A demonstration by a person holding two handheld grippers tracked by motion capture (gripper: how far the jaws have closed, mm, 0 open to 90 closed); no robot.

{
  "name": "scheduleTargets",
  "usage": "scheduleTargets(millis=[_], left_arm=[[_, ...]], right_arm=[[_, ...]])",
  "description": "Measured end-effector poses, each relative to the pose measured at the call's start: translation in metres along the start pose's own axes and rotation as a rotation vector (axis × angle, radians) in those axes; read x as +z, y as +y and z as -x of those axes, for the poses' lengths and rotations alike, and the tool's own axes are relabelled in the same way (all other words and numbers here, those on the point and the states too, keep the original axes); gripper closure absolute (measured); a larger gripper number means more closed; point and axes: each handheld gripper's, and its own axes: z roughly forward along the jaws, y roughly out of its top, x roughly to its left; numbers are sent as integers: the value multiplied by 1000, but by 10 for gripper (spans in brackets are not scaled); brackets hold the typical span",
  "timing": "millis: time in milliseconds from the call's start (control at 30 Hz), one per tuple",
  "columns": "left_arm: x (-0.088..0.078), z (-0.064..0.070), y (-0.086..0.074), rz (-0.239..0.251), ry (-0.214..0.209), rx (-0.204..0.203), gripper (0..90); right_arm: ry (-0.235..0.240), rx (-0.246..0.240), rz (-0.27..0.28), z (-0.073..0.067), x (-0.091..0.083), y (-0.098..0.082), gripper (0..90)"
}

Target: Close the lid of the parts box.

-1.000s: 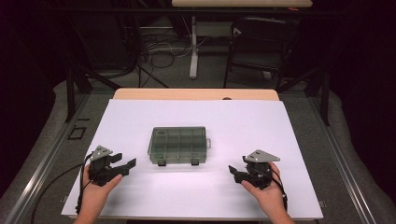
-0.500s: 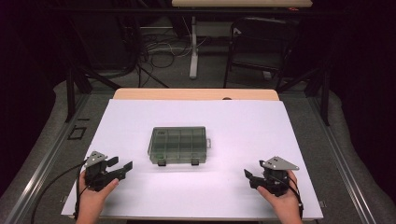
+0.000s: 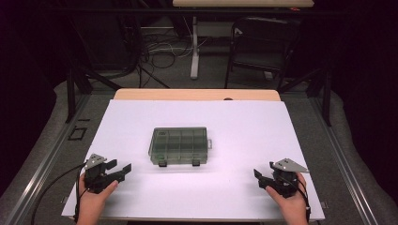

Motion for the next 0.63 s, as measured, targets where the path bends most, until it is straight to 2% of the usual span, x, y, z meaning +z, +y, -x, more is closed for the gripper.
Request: scheduleTargets(millis=[100,133,200,233,300,333,433,467,633], left_arm=[[1,-1,-1,-3,2,-1,323],[1,-1,-1,-7,3,0,323],[2,-1,-1,-10,3,-7,322],[2,-1,-2,-12,2,-7,322],[2,-1,-2,-14,6,-4,321],[3,-1,-2,-14,7,-5,321],[3,-2,-2,-20,7,-4,321],[4,-2,-2,-21,7,-5,321],[4,-3,-2,-24,11,-13,321]], right_arm=[[-16,11,24,1,2,-2,305],[-6,10,-2,2,0,-1,305],[-16,14,18,3,2,-3,305],[-17,10,-1,3,1,-2,305],[-21,17,34,3,4,-4,304],[-18,19,15,4,2,-3,304],[-20,18,14,5,3,-4,304],[-17,20,-8,6,2,-4,304],[-20,27,-12,8,3,-5,304]])
